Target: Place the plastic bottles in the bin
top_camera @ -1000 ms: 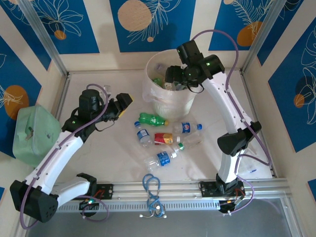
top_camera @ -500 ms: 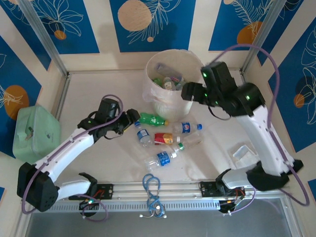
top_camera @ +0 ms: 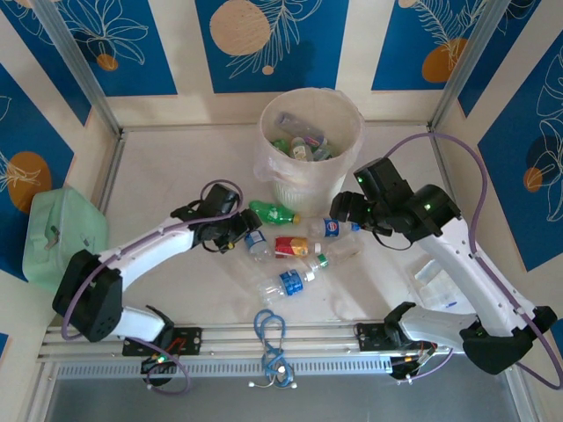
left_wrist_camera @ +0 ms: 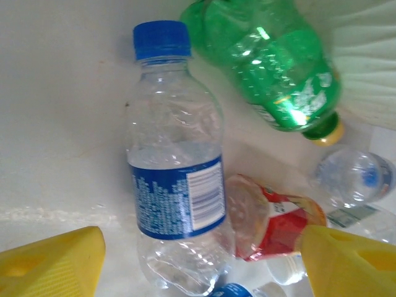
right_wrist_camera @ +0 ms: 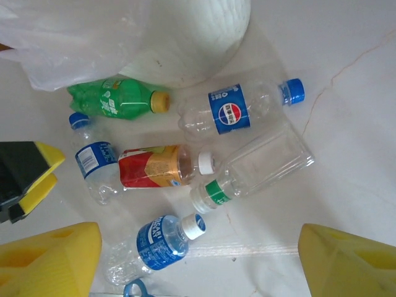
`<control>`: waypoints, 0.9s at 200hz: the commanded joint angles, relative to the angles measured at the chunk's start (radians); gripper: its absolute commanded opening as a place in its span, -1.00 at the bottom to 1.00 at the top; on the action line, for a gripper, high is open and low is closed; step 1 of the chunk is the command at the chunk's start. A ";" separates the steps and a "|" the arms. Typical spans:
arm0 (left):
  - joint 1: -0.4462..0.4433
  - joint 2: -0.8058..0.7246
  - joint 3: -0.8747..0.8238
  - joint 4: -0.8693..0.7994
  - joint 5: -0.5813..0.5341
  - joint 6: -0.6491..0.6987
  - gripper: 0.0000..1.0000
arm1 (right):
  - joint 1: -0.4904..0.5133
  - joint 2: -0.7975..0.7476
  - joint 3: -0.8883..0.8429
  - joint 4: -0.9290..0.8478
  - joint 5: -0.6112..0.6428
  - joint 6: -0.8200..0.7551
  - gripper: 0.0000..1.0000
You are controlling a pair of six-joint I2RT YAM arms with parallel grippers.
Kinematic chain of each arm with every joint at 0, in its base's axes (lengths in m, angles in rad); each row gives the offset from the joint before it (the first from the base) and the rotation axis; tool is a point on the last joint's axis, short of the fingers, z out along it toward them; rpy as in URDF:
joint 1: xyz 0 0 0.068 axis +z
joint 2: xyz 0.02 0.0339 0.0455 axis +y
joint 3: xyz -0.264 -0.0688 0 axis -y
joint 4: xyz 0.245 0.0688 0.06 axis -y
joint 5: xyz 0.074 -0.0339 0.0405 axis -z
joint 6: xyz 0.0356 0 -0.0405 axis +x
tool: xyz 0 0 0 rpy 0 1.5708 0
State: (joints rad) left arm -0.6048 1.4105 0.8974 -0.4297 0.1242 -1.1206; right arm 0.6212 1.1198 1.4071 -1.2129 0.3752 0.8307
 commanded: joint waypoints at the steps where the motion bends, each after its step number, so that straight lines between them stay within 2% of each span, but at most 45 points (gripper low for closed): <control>1: -0.019 0.046 0.025 0.008 -0.018 -0.016 0.65 | 0.008 -0.028 -0.010 0.037 -0.031 0.035 0.67; 40: -0.035 0.120 0.033 0.007 -0.037 -0.029 0.64 | 0.010 -0.031 -0.021 0.042 -0.037 0.038 0.67; 79: -0.040 0.184 0.033 0.063 -0.009 -0.037 0.64 | 0.039 -0.031 -0.023 0.061 -0.054 0.027 0.72; 134: -0.041 0.239 0.045 0.056 -0.012 -0.027 0.45 | 0.083 -0.019 -0.035 0.084 -0.060 0.042 0.72; 180: -0.038 0.218 0.032 0.037 -0.015 -0.024 0.24 | 0.110 -0.009 -0.015 0.090 -0.051 0.040 0.71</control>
State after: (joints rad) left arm -0.6357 1.6360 0.9184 -0.3744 0.1181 -1.1473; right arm 0.7170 1.1046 1.3788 -1.1339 0.3317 0.8577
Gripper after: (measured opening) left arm 0.639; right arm 0.858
